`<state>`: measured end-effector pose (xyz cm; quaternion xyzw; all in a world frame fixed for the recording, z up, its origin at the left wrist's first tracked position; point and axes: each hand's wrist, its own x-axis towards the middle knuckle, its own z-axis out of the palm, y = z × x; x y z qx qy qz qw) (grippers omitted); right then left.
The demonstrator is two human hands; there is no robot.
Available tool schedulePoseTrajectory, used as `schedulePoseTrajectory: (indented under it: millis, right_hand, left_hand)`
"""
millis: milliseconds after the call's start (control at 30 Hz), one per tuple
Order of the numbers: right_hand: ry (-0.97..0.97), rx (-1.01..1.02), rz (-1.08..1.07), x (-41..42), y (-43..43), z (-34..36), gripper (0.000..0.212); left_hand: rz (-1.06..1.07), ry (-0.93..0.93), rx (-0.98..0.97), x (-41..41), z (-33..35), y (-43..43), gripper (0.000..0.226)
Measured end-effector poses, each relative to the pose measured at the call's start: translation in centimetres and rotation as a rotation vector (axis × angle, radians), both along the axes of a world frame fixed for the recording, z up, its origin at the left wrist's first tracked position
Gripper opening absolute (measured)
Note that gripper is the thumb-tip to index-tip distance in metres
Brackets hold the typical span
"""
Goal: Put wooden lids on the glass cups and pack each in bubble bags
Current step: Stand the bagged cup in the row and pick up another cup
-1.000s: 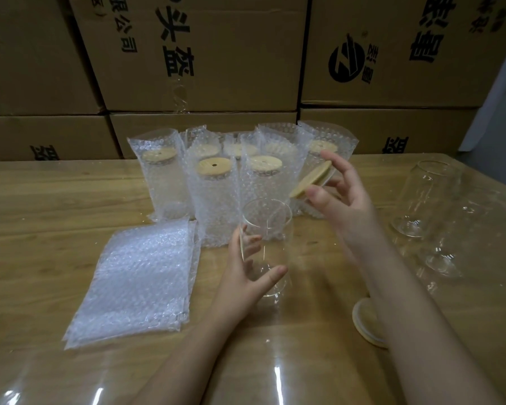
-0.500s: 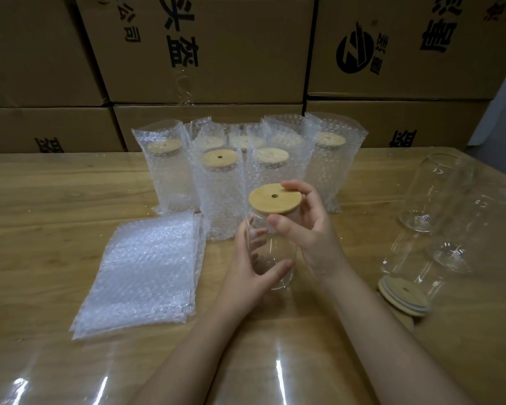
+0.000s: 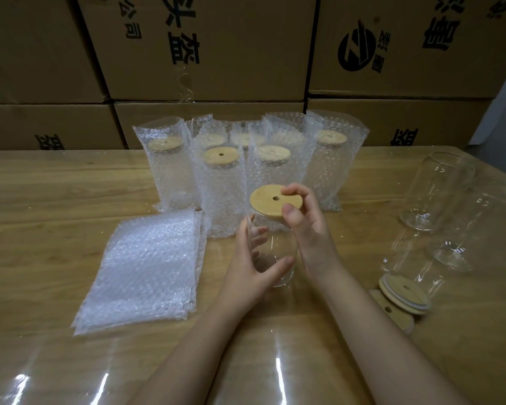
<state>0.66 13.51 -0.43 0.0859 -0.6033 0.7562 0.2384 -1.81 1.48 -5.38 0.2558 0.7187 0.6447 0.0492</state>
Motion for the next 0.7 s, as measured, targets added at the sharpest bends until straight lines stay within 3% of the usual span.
schedulePoseTrajectory:
  millis: [100, 267, 467, 700]
  right_hand:
    - [0.011, 0.009, -0.014, 0.0, -0.1, -0.5, 0.041]
    - [-0.097, 0.155, -0.057, 0.4, -0.4, -3.6, 0.081]
    - [-0.192, 0.296, -0.061, -0.1, 0.1, -5.0, 0.091]
    - [-0.222, 0.277, -0.040, -0.7, 0.5, -5.8, 0.080]
  left_hand:
    - [-0.020, 0.012, 0.078, 0.2, 0.5, -0.4, 0.080]
    - [0.145, 0.106, 0.194, 0.5, 3.5, -0.7, 0.064]
    - [0.239, 0.215, 0.020, 0.1, 7.1, 1.9, 0.086]
    - [0.224, 0.192, 0.054, -0.9, 7.2, 2.4, 0.059]
